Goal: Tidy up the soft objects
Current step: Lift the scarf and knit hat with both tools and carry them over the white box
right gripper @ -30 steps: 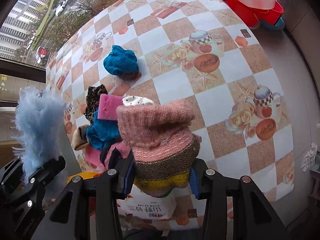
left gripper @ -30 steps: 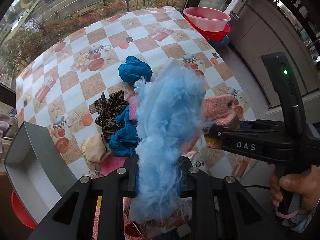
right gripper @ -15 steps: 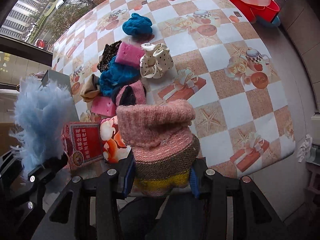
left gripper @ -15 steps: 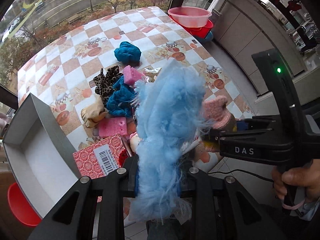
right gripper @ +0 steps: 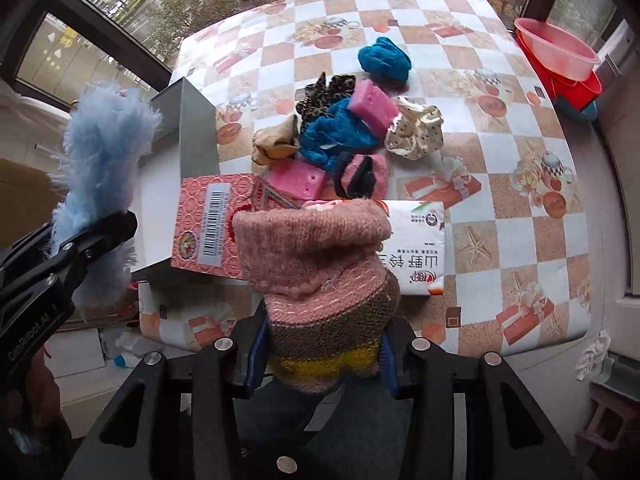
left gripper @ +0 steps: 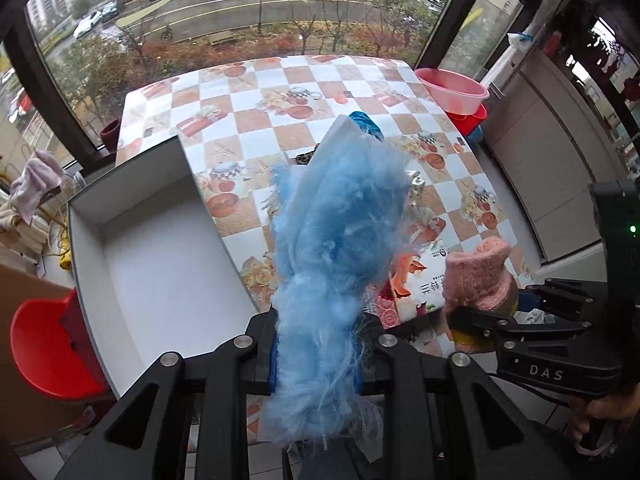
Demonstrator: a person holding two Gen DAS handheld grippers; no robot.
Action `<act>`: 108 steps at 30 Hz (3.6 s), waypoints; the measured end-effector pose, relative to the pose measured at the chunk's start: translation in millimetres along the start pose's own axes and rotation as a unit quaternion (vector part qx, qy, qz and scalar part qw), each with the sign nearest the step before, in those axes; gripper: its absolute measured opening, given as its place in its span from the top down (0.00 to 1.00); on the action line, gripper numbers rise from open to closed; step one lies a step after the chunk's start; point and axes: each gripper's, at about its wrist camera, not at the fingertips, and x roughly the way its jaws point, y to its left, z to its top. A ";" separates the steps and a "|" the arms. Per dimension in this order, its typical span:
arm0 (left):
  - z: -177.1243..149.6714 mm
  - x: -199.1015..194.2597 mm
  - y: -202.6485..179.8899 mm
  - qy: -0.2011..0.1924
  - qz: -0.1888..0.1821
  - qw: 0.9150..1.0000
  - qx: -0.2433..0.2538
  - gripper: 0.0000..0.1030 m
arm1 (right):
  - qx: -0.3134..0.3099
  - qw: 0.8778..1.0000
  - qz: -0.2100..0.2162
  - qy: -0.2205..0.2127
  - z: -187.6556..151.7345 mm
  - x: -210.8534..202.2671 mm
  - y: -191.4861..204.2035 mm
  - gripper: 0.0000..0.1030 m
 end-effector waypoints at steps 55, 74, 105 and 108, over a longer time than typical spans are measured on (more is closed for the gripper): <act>-46.1 -4.2 121.1 -0.005 0.054 0.984 -0.168 0.73 | -0.151 0.988 -0.006 0.023 32.1 12.1 109.4 0.55; -51.2 12.8 154.4 0.013 0.074 0.975 -0.208 0.73 | -0.174 0.984 0.002 0.047 50.9 36.2 138.0 0.55; -60.8 65.9 180.2 0.079 0.102 0.963 -0.236 0.73 | -0.192 0.972 0.047 0.126 74.0 117.8 210.2 0.55; -60.3 66.3 179.7 0.079 0.102 0.963 -0.236 0.72 | -0.191 0.972 0.045 0.127 73.5 119.3 210.3 0.55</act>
